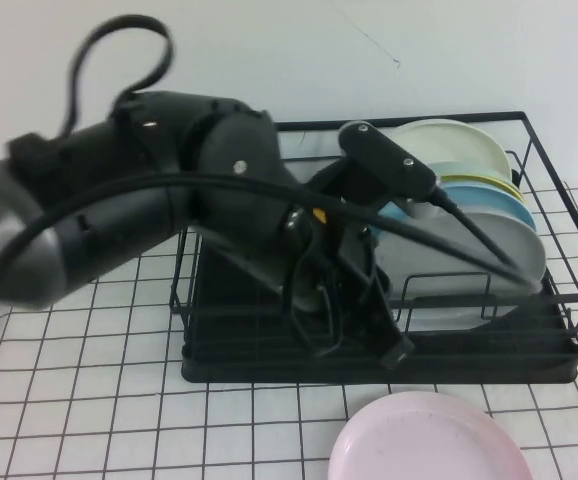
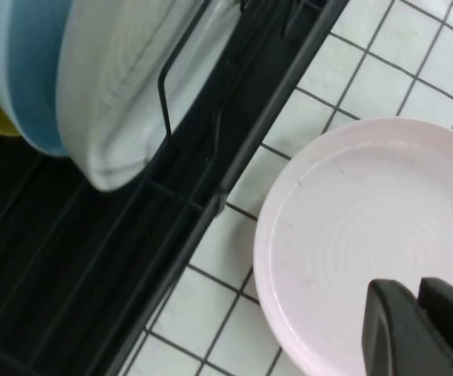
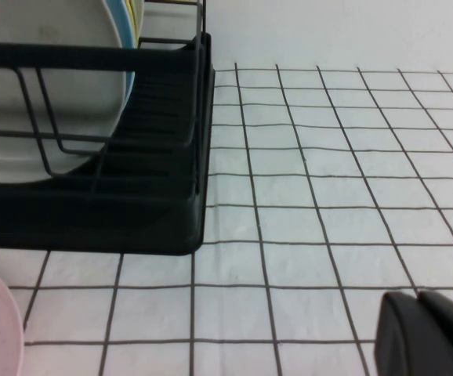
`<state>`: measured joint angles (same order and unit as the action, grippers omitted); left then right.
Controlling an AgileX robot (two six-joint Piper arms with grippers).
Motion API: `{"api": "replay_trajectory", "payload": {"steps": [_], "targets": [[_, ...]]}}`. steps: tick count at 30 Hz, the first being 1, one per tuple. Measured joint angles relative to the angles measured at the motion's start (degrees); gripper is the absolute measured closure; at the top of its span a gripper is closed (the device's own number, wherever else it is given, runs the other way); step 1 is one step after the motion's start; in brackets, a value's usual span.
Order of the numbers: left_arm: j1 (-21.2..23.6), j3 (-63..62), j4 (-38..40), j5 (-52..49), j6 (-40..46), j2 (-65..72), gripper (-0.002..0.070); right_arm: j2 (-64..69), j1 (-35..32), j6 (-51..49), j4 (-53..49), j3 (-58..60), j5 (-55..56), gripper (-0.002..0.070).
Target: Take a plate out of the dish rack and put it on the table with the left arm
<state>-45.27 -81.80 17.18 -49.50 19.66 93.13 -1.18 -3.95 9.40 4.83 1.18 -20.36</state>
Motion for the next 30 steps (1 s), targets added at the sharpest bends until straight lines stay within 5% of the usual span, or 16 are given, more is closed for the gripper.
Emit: {"api": "replay_trajectory", "payload": {"steps": [6,16,30], "targets": [[0.0,7.1,-0.1,3.5,1.5,-1.3,0.0668,0.0,0.0,0.0,0.0,0.0,0.0,0.0678],[0.0,21.5,3.5,23.6,6.3,-16.4,0.0673,0.0,0.0,0.0,0.0,0.0,0.0,0.0678],[0.0,36.2,7.1,28.3,6.5,-33.6,0.0673,0.0,0.0,0.0,0.0,0.0,0.0,0.0678]]}}
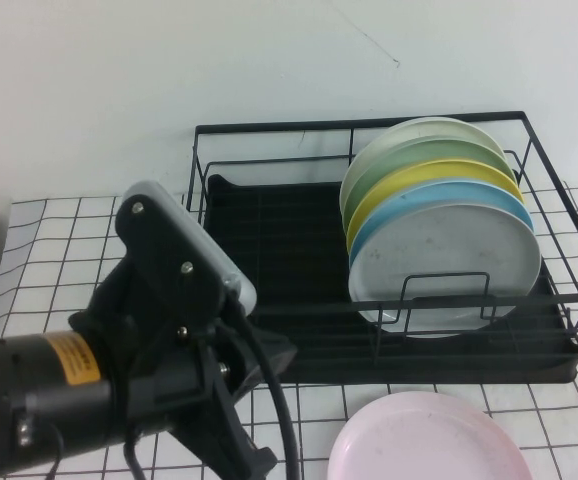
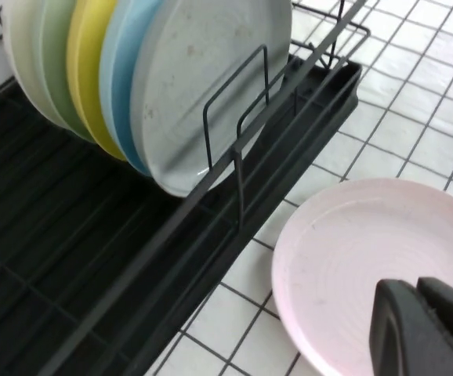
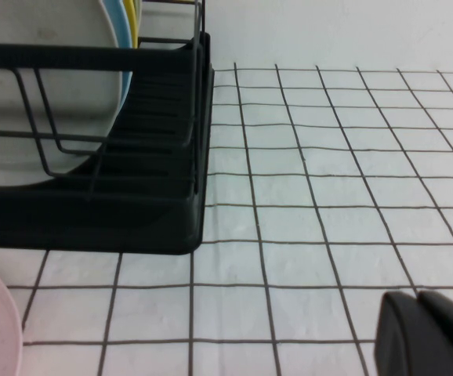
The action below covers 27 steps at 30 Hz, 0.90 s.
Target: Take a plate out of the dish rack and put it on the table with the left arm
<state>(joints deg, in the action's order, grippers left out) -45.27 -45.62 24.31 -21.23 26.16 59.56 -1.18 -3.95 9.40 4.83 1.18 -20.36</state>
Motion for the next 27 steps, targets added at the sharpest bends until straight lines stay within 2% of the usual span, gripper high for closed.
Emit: {"api": "replay_trajectory", "payload": {"steps": [9,12,16,20,22,27], "targets": [[0.0,2.3,-1.5,5.2,3.1,-1.4,0.0675,0.0,0.0,0.0,0.0,0.0,0.0,0.0678],[0.0,8.2,-2.7,12.8,2.7,-6.5,0.0675,0.0,0.0,0.0,0.0,0.0,0.0,0.0678],[1.5,21.1,-3.9,27.8,0.6,-18.5,0.0676,0.0,0.0,0.0,0.0,0.0,0.0,0.0678],[5.8,34.0,-6.9,37.8,-2.7,-31.3,0.0676,0.0,0.0,0.0,0.0,0.0,0.0,0.0678],[9.3,38.2,-7.4,38.3,-3.8,-36.6,0.0676,0.0,0.0,0.0,0.0,0.0,0.0,0.0678],[21.3,45.2,-10.6,34.6,-9.2,-46.6,0.0676,0.0,0.0,0.0,0.0,0.0,0.0,0.0678]]}}
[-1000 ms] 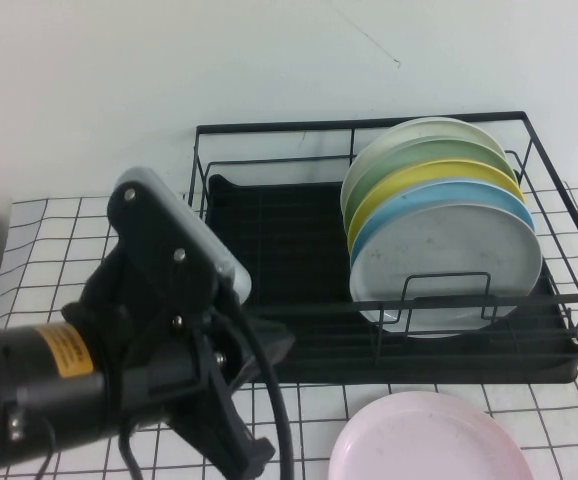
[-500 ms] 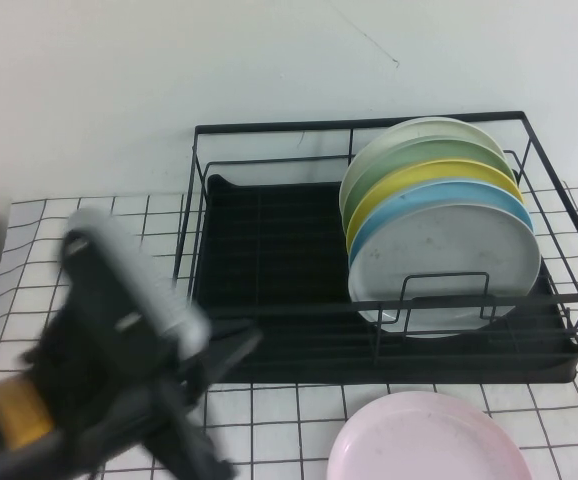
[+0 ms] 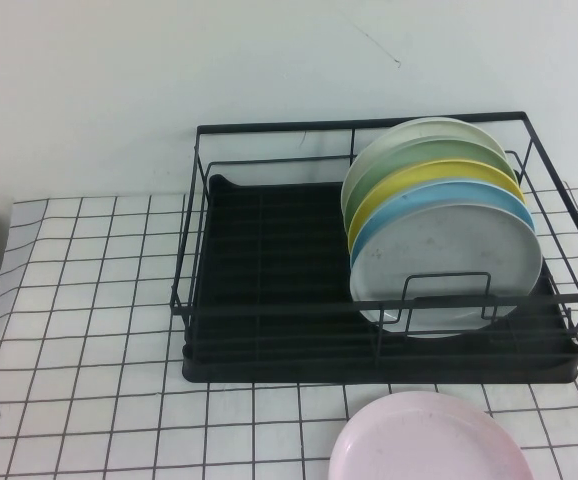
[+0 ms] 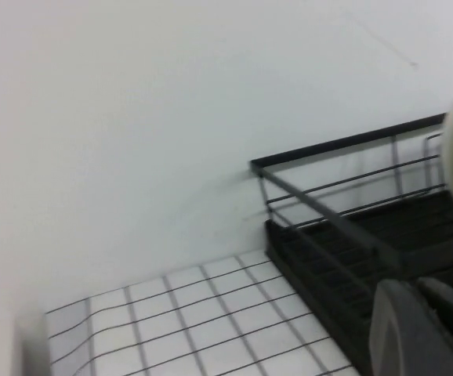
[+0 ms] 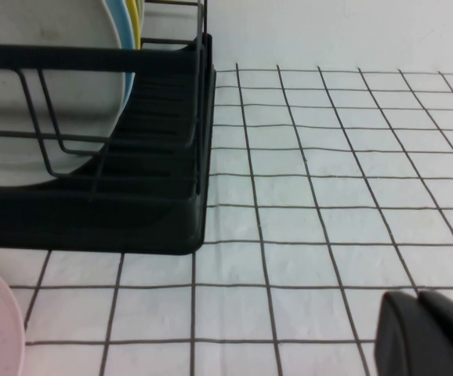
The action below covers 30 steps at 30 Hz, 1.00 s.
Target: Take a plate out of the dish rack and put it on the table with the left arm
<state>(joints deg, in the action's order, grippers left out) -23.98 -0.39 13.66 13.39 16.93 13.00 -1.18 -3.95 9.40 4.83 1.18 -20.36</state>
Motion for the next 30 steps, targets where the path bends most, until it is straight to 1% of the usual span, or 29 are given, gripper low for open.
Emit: {"api": "replay_trajectory", "payload": {"steps": [4,6,8,11,14,20,30], "targets": [[9.9,1.6,-3.7,-4.4,-4.9,-6.4,0.0676,0.0,0.0,0.0,0.0,0.0,0.0,0.0678],[13.6,1.6,-4.1,-7.2,-6.0,-8.7,0.0676,0.0,0.0,0.0,0.0,0.0,0.0,0.0678],[17.1,1.6,-4.3,-10.7,-6.2,-10.9,0.0676,0.0,0.0,0.0,0.0,0.0,0.0,0.0678],[20.3,1.6,-4.5,-16.1,-6.5,-13.3,0.0676,0.0,0.0,0.0,0.0,0.0,0.0,0.0678],[21.2,1.6,-4.8,-21.7,-6.8,-13.5,0.0676,0.0,0.0,0.0,0.0,0.0,0.0,0.0678],[21.3,1.5,-5.0,-31.0,-7.0,-13.5,0.0676,0.0,0.0,0.0,0.0,0.0,0.0,0.0678],[21.4,1.5,-5.0,-31.4,-7.2,-13.6,0.0676,0.0,0.0,0.0,0.0,0.0,0.0,0.0678]]}}
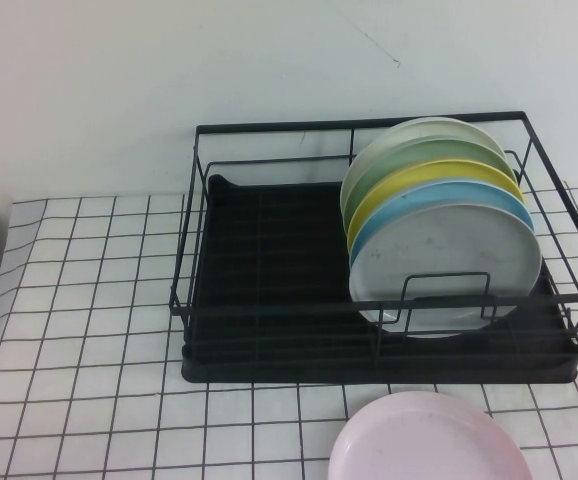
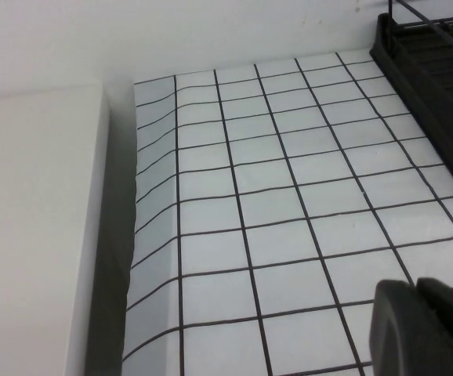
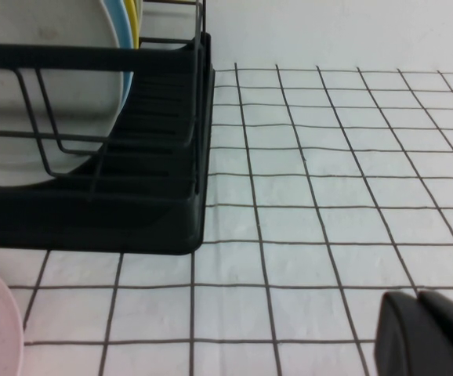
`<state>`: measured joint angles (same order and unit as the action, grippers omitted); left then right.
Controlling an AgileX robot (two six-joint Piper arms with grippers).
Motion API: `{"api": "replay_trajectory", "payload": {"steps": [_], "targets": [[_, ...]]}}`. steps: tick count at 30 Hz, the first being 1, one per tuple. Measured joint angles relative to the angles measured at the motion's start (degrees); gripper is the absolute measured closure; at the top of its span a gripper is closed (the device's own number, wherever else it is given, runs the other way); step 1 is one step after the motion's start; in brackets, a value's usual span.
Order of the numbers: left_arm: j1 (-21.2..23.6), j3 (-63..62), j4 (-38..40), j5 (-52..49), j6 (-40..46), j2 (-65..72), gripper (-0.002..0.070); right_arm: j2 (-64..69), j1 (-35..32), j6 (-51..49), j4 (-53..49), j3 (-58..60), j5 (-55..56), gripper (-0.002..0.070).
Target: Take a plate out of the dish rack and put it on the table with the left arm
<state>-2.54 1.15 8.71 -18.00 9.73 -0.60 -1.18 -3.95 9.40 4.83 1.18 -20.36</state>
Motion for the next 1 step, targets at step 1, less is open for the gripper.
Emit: {"api": "replay_trajectory", "payload": {"steps": [1], "targets": [[0.0,0.0,0.0,0.0,0.0,0.0,0.0677,0.0,0.0,0.0,0.0,0.0,0.0,0.0678]]}}
